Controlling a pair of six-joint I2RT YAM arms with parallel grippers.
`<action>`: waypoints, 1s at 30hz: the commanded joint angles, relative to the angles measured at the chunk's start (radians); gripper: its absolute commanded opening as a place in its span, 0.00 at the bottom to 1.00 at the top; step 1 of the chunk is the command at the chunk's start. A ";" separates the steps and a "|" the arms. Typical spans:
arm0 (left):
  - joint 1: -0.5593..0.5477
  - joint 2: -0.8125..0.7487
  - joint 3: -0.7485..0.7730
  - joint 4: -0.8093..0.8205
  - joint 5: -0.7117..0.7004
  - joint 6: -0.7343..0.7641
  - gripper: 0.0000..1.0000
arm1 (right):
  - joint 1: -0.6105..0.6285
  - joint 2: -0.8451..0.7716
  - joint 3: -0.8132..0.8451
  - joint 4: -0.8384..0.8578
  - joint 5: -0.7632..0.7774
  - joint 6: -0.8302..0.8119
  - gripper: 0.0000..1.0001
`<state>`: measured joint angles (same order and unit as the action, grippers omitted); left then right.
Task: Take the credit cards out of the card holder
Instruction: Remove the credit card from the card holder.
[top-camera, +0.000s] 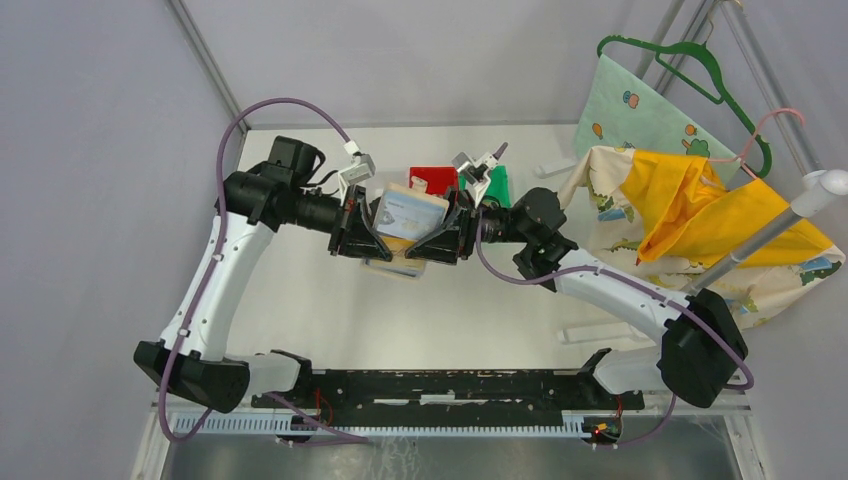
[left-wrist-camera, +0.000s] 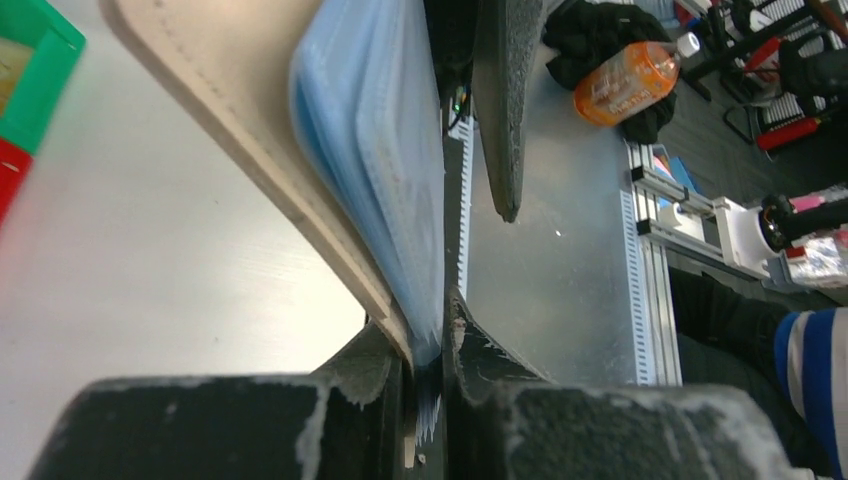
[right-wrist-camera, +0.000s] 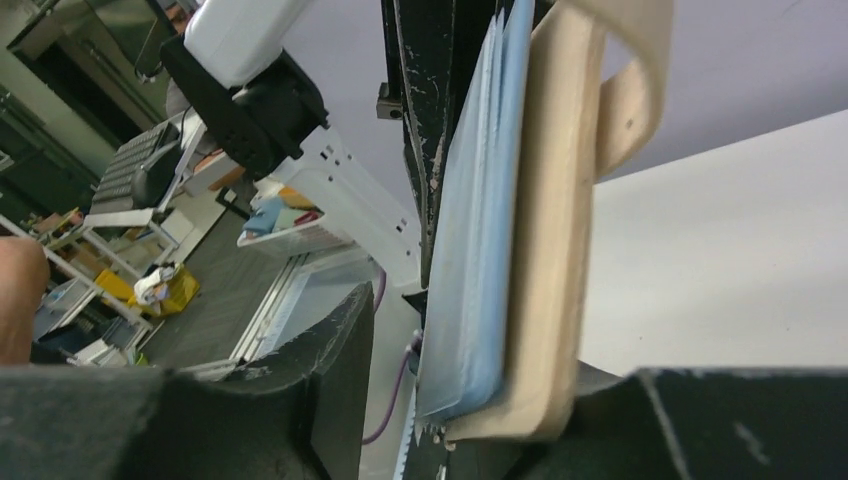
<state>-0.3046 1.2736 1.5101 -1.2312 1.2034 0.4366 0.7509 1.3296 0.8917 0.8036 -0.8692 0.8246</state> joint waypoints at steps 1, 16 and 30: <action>-0.004 0.010 0.066 -0.230 0.006 0.258 0.02 | -0.004 -0.015 0.078 -0.055 -0.148 -0.048 0.40; -0.004 -0.138 -0.062 0.323 -0.007 -0.349 0.80 | -0.005 0.011 -0.073 0.504 0.082 0.303 0.00; -0.002 -0.347 -0.408 1.247 -0.119 -1.198 0.78 | 0.170 0.102 -0.273 1.120 0.734 0.264 0.00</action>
<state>-0.3092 0.9428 1.1023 -0.2287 1.1286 -0.5591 0.8745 1.3788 0.5682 1.5227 -0.3264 1.0943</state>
